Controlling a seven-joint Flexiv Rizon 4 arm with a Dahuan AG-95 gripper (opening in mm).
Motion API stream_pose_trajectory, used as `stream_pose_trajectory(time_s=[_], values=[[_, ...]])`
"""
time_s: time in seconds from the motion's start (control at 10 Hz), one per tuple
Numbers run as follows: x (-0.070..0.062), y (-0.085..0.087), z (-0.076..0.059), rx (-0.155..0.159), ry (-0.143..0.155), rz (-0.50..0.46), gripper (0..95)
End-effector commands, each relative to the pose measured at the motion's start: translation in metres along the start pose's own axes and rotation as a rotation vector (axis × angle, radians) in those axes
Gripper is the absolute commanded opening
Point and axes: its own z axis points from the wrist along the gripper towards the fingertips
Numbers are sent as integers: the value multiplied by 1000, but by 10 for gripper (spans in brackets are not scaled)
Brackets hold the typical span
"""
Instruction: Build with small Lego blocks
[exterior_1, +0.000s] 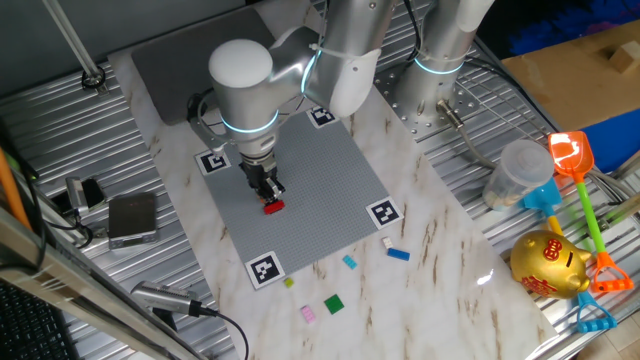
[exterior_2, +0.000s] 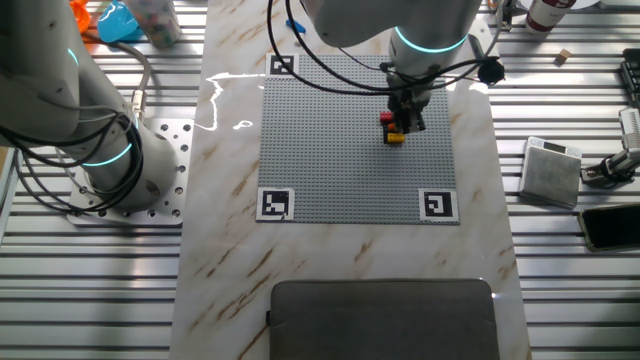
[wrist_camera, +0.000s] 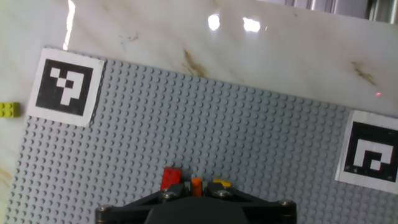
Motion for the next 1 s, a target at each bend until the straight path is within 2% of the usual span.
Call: stream_pose_trajectory(time_s=[0.1, 1.0], values=[[3, 1, 2, 4, 0, -3, 0], [3, -2, 7, 7, -10, -23, 0]])
